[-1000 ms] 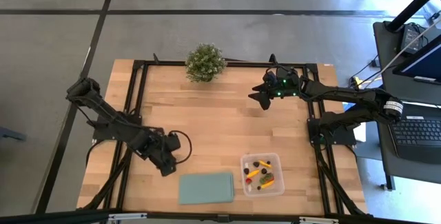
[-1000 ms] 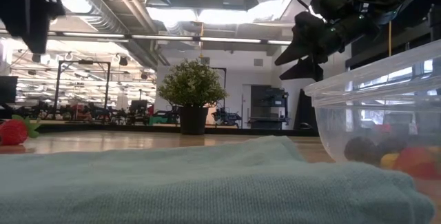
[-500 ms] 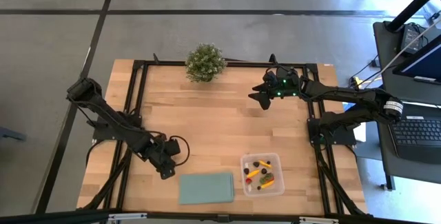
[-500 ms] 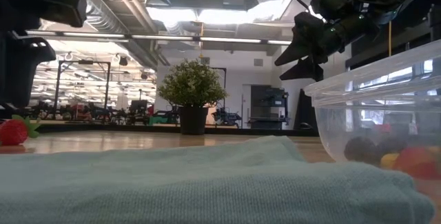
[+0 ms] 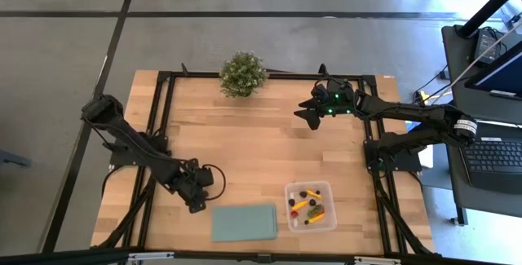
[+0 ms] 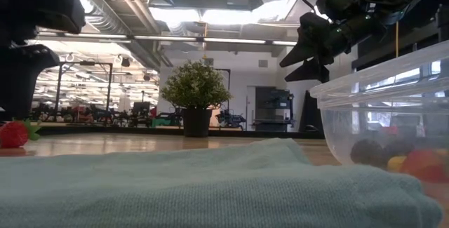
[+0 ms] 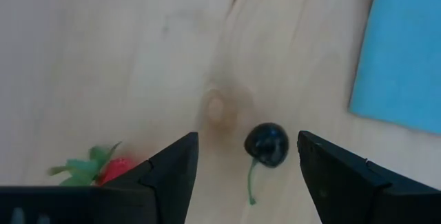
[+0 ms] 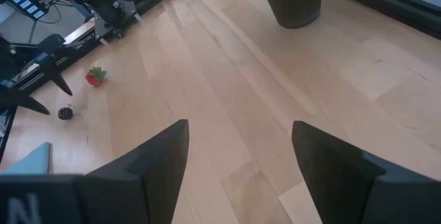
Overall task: Pick and placing Produce into tupperware
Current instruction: Put the black cherry into the transparent bin
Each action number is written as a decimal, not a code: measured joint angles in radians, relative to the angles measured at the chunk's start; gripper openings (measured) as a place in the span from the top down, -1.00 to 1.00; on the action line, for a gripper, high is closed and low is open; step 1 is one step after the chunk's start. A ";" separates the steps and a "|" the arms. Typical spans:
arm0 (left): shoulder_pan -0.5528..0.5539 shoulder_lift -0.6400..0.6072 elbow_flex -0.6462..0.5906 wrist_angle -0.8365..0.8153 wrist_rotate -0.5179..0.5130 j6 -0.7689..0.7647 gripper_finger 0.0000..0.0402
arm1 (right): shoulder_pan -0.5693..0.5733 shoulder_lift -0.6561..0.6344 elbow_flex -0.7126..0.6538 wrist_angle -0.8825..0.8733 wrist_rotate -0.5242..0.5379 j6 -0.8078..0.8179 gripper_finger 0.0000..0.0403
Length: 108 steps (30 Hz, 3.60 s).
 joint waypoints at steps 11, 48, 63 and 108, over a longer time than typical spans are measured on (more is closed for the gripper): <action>-0.022 0.106 0.000 0.077 0.023 0.027 -0.18 | 0.000 0.000 0.000 -0.003 0.000 0.003 -0.29; -0.039 0.158 0.001 0.097 0.003 0.022 0.53 | 0.000 0.000 0.000 -0.004 0.000 0.003 -0.29; 0.154 0.161 0.173 0.088 0.013 0.218 0.53 | 0.000 0.000 0.000 0.019 0.000 0.000 -0.29; 0.393 0.845 0.877 0.819 0.238 0.714 0.53 | 0.000 0.000 0.000 -0.147 -0.001 -0.098 -0.29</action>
